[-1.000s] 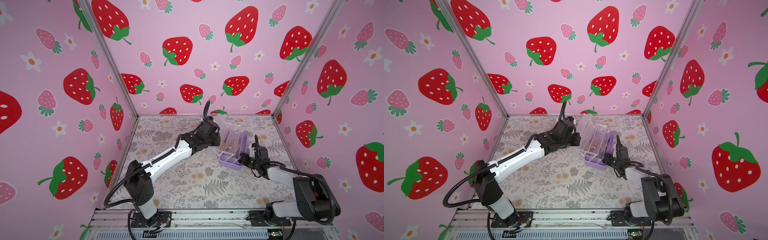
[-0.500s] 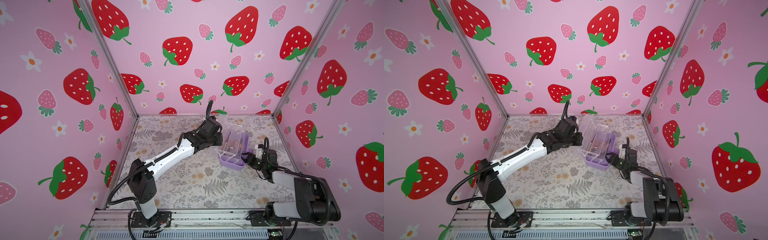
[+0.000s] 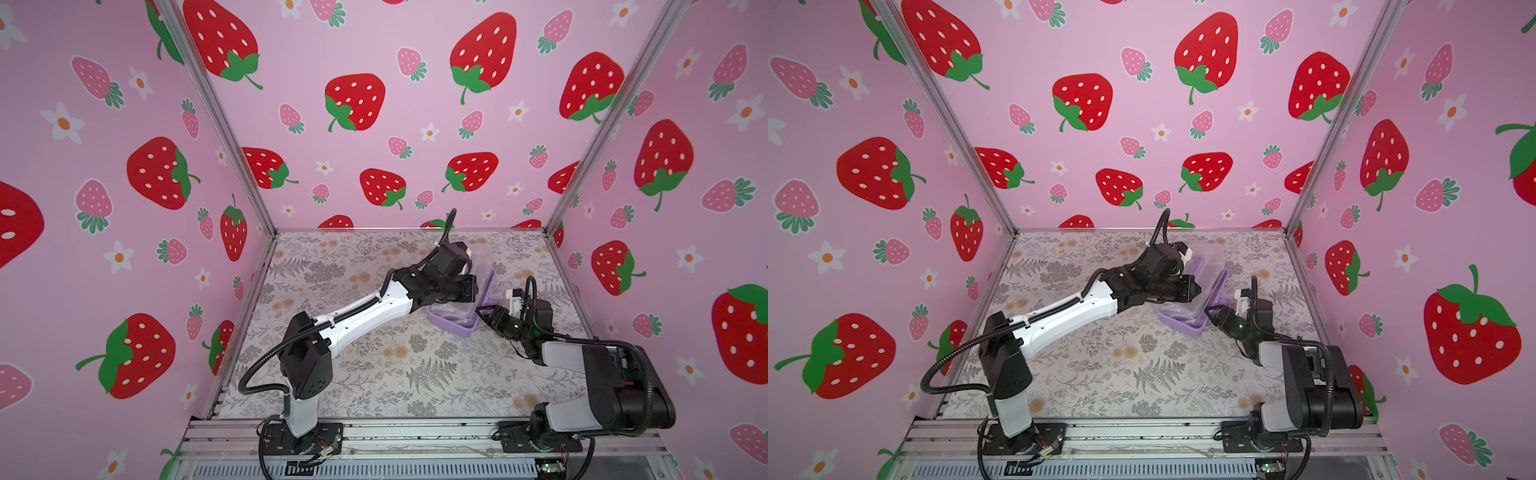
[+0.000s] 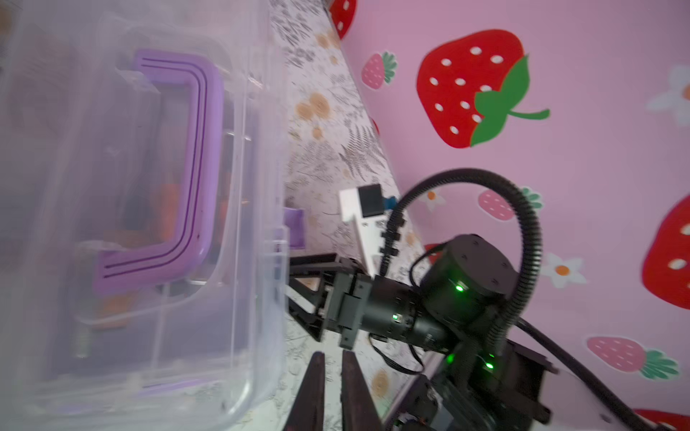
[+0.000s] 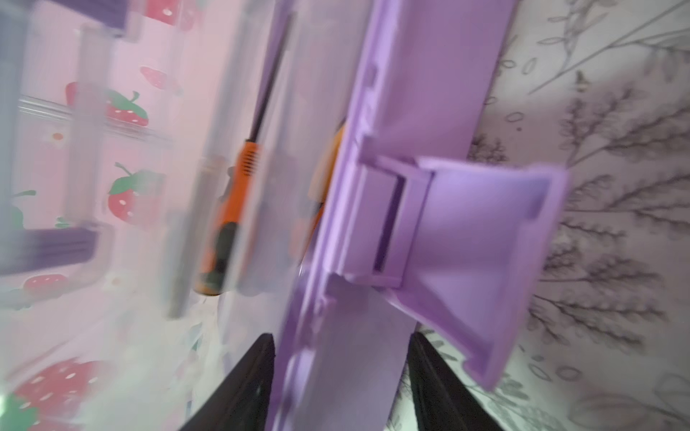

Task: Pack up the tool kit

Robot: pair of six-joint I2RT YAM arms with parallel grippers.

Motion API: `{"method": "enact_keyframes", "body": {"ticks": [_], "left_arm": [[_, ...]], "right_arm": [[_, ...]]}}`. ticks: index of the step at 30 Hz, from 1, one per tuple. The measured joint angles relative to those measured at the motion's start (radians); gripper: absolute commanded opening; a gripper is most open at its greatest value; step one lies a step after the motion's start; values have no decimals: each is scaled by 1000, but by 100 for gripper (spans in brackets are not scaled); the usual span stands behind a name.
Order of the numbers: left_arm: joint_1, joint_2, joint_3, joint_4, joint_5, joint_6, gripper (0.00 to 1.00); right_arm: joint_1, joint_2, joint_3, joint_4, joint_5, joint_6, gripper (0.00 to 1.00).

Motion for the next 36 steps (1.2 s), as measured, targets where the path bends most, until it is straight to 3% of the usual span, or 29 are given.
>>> {"method": "enact_keyframes", "body": {"ticks": [6,13,17,21,27,31,36], "left_arm": [[-45,28,45,14,99,-19,25],[-27,21,119,-19,78,25,25],[20,-13,114,-58,47,57,32],[137,-71,42,-57,29,64,42],[286,-50,-47,-35,22,65,42],[291,31,-58,-24,39,71,47],[286,149,-22,-34,52,94,52]], "right_arm": [[2,6,10,23,-28,-1,60],[1,1,12,21,-36,-10,59],[-15,-52,11,-31,-34,-32,59],[-54,-130,4,-55,-35,-42,58],[-108,-211,-20,-116,-22,-60,43],[-113,-230,-20,-177,2,-76,41],[-116,-238,-47,-192,8,-73,26]]}}
